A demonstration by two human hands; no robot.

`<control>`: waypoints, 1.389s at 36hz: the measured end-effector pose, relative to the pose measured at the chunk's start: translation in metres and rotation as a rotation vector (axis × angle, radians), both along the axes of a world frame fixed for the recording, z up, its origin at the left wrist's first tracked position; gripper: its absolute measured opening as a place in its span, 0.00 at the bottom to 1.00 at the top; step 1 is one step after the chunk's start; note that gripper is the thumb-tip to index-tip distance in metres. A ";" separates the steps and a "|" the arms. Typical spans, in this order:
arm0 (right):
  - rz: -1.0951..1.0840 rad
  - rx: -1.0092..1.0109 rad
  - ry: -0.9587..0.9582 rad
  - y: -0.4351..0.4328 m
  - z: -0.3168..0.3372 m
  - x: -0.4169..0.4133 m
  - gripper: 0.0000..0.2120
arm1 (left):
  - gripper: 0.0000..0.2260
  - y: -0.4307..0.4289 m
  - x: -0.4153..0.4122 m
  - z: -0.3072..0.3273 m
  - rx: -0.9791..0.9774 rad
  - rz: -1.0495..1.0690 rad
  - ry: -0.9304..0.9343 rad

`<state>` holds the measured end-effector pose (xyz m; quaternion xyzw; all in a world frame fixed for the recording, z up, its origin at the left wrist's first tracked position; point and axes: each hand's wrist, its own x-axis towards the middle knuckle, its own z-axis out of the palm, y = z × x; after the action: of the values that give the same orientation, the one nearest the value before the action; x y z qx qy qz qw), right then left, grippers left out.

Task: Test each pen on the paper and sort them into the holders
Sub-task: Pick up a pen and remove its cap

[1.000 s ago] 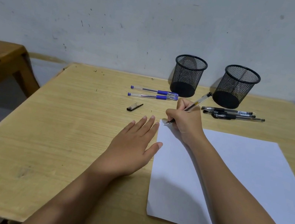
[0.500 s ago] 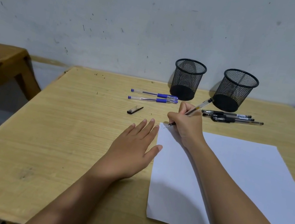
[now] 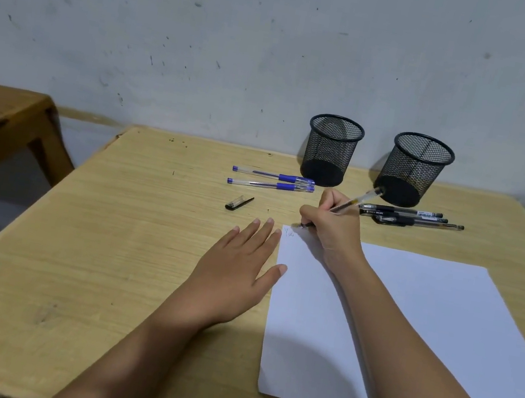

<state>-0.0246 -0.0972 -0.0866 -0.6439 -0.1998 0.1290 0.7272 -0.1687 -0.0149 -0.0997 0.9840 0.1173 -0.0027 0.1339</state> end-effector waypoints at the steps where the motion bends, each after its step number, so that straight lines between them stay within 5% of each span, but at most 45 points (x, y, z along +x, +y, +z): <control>1: -0.007 0.036 0.022 -0.001 0.001 0.000 0.20 | 0.26 0.000 0.000 0.000 -0.002 0.001 -0.003; 16: 0.127 0.114 0.062 -0.019 0.023 0.003 0.07 | 0.27 -0.019 -0.002 0.003 -0.025 0.088 0.046; 32: 0.064 0.152 0.126 -0.034 0.023 -0.003 0.10 | 0.27 -0.035 -0.004 0.003 -0.051 0.182 0.043; 39: 0.099 0.193 0.192 -0.035 0.029 -0.003 0.11 | 0.20 -0.002 0.004 0.025 -0.367 0.258 -0.316; 50: 0.156 0.171 0.216 -0.031 0.035 -0.005 0.10 | 0.11 0.050 0.036 0.012 -0.210 0.390 -0.379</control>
<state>-0.0293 -0.1283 -0.0521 -0.5445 -0.1802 0.2361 0.7844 -0.1327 0.0352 -0.0879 0.9066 0.2762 0.1948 0.2528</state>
